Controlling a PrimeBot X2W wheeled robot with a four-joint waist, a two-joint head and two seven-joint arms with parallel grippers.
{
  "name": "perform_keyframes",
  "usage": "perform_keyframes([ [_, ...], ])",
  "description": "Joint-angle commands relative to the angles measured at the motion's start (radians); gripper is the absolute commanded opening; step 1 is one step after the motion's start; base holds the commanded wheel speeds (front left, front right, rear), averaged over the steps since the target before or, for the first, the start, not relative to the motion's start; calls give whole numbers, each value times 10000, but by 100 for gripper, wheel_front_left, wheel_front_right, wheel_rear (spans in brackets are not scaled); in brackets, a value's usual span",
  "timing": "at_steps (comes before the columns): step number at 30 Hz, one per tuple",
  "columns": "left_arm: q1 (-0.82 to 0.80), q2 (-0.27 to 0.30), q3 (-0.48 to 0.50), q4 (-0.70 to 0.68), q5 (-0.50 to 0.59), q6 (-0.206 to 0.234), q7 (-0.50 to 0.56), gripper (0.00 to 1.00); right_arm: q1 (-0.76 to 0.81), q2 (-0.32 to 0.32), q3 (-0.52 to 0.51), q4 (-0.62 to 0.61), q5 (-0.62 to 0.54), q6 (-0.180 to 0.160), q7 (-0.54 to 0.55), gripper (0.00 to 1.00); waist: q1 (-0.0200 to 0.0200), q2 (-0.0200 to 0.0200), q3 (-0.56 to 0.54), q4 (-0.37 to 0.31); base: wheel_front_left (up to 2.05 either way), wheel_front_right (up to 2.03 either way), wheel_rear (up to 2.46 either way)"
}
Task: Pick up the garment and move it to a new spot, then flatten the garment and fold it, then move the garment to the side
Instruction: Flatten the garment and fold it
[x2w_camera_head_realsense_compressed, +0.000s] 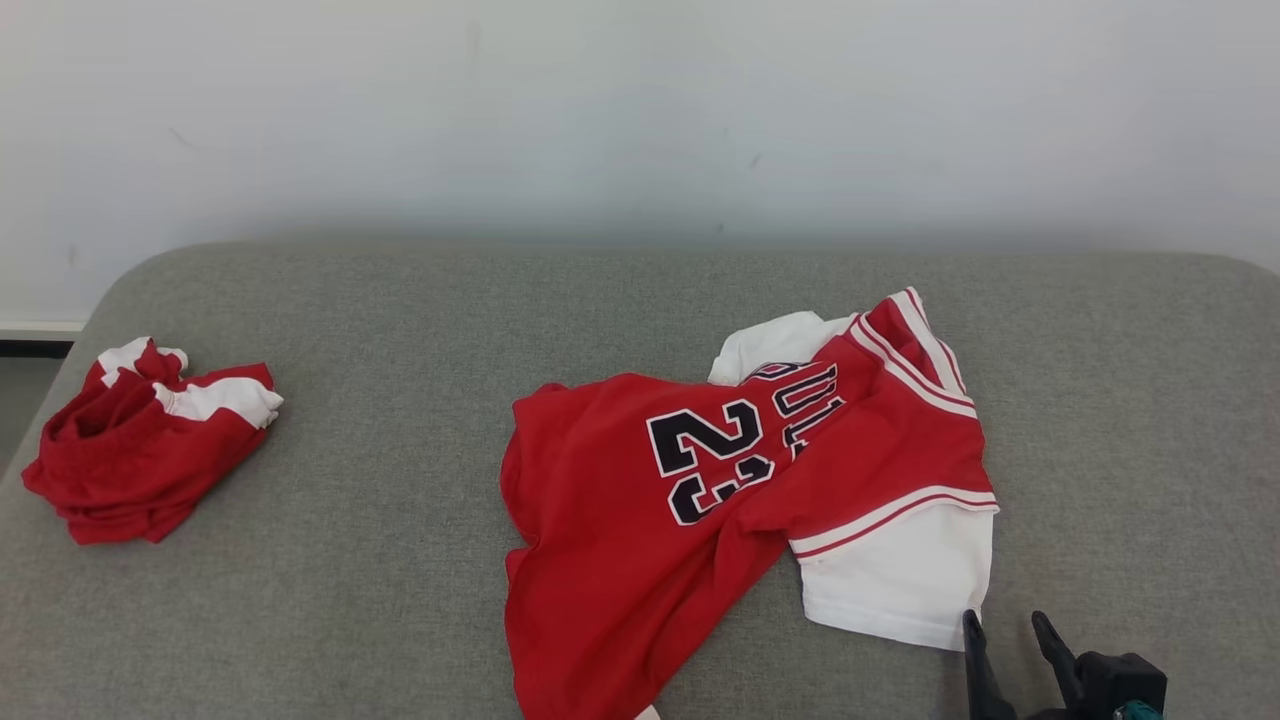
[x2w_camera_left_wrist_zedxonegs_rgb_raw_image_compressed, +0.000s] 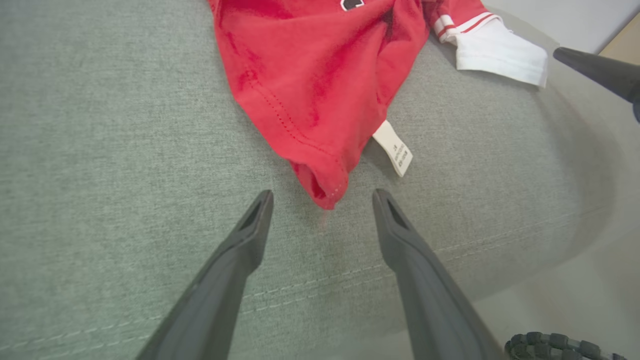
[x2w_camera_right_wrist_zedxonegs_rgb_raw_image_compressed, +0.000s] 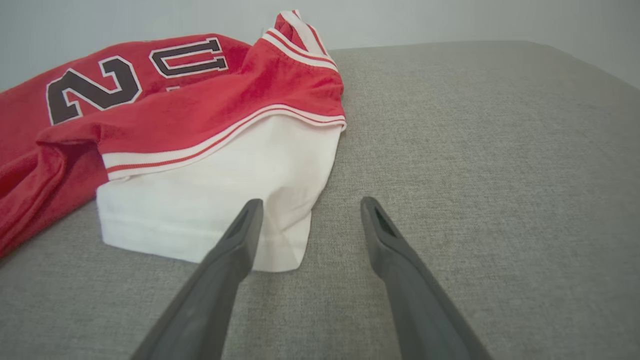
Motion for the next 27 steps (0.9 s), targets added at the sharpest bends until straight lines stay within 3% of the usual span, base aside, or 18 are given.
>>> perform_keyframes([
  [1,-224,18,-127,167,-58,20,-34,100,-183,-42,50,245,-21,-24,-33,100,0,0,65,19,0,0,0],
  [14,-1351,-160,-538,1132,-475,20,-32,100,-1256,80,251,2060,-251,-24,-47,100,0,0,365,52,0,0,0],
  [15,-1423,-172,-569,1229,-567,19,-32,84,-1332,95,255,2190,-257,-24,-45,100,0,0,377,51,0,0,0],
  [16,-1486,-179,-586,1316,-596,19,-32,41,-1409,107,266,2273,-239,-24,-45,45,0,0,381,51,0,0,0],
  [17,-1576,-162,-624,1382,-602,19,-32,16,-1469,121,279,2324,-211,-24,-45,0,0,0,377,48,0,0,0],
  [18,-1650,-170,-589,1372,-669,19,-34,0,-1504,136,287,2340,-164,-24,-46,0,0,0,367,46,0,0,0],
  [27,-1315,-116,-98,999,-798,19,-32,0,-928,227,223,1448,329,-24,-50,0,0,0,143,75,0,0,0],
])
